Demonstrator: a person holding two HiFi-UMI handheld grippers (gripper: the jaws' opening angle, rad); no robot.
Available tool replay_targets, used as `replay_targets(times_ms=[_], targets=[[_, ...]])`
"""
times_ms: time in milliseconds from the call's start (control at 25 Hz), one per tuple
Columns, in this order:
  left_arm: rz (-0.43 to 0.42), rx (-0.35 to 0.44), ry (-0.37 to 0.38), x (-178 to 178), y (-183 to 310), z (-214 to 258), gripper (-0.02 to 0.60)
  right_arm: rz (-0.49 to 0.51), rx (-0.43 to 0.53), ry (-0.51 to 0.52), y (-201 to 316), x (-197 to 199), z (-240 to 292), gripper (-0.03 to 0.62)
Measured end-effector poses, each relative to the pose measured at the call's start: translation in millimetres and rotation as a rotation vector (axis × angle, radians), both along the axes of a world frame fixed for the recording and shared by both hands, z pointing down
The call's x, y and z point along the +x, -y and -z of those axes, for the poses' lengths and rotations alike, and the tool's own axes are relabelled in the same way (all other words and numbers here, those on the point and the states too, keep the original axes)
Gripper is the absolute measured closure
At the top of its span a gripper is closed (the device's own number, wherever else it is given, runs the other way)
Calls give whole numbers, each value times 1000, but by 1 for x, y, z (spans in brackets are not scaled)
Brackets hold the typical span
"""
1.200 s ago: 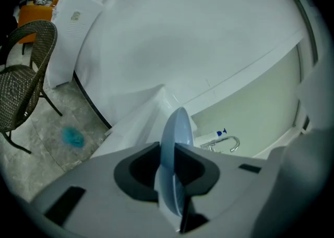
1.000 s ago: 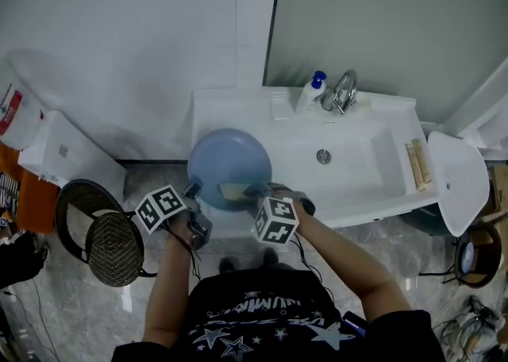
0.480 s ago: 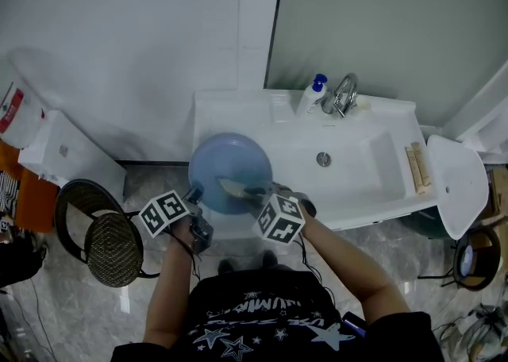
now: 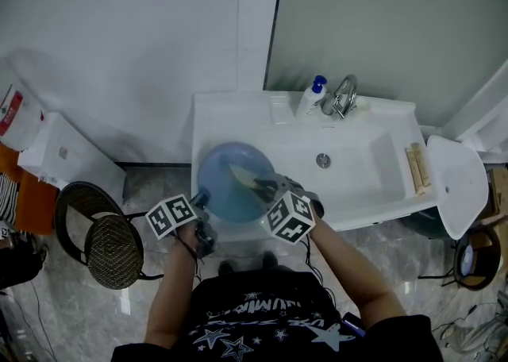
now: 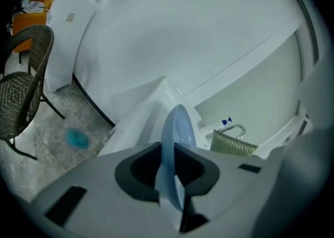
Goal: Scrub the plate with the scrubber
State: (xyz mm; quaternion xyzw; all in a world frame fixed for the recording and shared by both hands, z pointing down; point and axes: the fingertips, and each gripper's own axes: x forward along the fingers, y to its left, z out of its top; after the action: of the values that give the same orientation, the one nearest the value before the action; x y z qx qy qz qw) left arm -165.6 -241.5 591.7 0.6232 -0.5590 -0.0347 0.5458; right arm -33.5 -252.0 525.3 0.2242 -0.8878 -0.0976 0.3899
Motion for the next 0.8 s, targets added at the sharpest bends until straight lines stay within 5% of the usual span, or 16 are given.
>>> replay_targets(times_ms=[320,800], targets=[[-41,-45,30,8,-1,-15,520,-67,-11,32,14,18,1,523],[-151,-107,255,10,-7,-30,522,-78,-48,45,13,26,-11,523]])
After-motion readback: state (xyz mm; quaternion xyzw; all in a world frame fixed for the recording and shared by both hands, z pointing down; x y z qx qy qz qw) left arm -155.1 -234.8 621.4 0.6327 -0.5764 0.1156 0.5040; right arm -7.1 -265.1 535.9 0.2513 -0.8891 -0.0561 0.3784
